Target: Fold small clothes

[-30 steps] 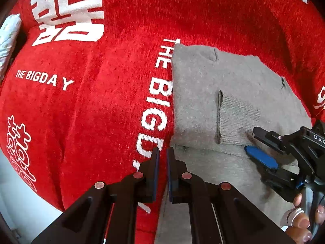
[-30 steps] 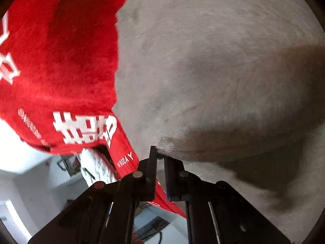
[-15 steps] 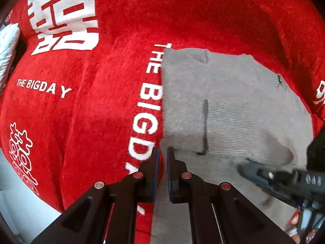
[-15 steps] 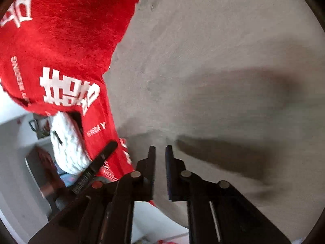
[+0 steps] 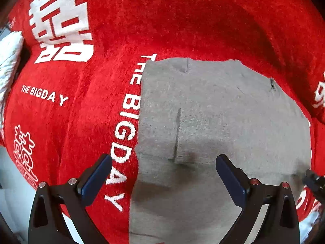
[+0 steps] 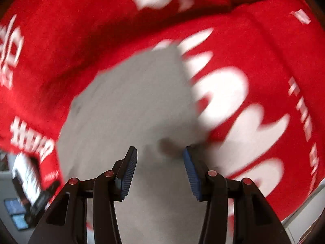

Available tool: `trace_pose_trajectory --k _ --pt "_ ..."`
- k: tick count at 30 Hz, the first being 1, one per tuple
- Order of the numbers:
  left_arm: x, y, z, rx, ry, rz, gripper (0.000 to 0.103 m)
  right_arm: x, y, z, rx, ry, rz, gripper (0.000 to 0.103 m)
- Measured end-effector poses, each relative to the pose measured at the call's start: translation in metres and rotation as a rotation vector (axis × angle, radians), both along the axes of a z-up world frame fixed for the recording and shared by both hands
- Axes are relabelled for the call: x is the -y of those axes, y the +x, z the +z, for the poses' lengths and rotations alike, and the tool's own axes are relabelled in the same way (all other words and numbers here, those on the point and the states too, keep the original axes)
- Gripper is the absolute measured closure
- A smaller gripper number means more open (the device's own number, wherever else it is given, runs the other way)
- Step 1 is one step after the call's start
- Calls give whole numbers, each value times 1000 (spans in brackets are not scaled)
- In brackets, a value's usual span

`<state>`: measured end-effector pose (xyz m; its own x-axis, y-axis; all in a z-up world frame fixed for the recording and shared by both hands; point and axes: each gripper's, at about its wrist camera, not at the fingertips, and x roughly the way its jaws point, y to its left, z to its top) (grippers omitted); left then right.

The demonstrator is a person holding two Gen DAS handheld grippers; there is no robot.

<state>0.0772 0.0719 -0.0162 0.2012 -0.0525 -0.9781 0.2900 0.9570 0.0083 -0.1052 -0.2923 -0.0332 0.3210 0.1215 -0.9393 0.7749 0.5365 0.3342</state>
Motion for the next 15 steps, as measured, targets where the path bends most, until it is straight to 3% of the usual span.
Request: trace_pose_trajectory --k 3,7,9,13,15 --pt "5 2 -8 -38 -6 4 1 36 8 -11 -3 -22 -22 50" --pt "16 -2 -12 -47 -18 -22 1 65 20 -42 -7 86 -44 53" --pt "23 -4 -12 -50 -28 -33 1 69 23 -40 29 100 -16 95" --pt "36 -6 -9 -47 -69 -39 1 59 30 -29 -26 -3 146 95" --pt "44 -7 -10 -49 -64 -48 1 59 29 -33 -62 -34 173 94"
